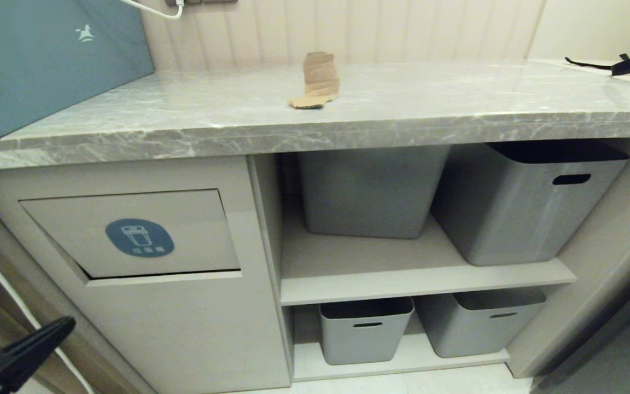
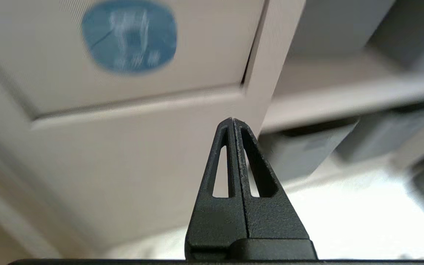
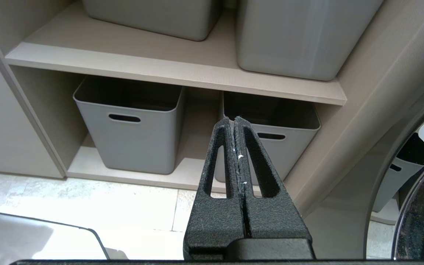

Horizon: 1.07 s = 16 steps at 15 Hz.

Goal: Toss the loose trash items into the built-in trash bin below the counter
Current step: Pick up the garbage

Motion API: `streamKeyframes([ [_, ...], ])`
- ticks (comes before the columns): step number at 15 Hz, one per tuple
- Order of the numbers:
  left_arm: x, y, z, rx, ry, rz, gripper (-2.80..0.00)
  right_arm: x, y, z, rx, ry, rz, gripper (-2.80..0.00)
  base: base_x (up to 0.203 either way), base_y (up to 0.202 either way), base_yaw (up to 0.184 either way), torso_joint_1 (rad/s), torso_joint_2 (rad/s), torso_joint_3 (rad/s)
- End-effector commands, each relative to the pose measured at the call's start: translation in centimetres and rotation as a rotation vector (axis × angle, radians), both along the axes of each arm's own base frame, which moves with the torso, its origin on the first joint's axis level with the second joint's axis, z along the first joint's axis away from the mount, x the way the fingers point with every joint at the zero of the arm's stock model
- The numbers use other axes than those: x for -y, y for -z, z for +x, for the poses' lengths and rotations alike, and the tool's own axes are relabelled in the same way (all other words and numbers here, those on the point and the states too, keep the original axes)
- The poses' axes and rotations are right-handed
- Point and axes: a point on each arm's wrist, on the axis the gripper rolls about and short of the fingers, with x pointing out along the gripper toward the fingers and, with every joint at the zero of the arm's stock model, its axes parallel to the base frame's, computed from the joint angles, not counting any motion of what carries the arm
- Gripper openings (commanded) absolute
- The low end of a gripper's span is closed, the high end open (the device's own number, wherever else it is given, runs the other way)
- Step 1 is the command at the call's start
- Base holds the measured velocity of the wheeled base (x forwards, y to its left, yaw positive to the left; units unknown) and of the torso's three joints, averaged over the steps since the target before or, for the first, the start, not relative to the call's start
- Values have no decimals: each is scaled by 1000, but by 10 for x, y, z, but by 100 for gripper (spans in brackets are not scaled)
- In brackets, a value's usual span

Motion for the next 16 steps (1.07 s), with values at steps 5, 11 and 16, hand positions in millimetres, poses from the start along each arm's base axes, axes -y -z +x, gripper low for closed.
streamKeyframes([
  [5, -1, 38, -70, 13, -134, 166, -280, 0, 0, 0, -1, -2, -1, -280, 0, 0, 0, 0, 0, 0],
  [11, -3, 76, -99, 123, -171, 262, -280, 0, 0, 0, -1, -1, -2, -280, 0, 0, 0, 0, 0, 0],
  [16, -3, 80, -98, 77, -197, 140, -280, 0, 0, 0, 0, -1, -7, -280, 0, 0, 0, 0, 0, 0],
])
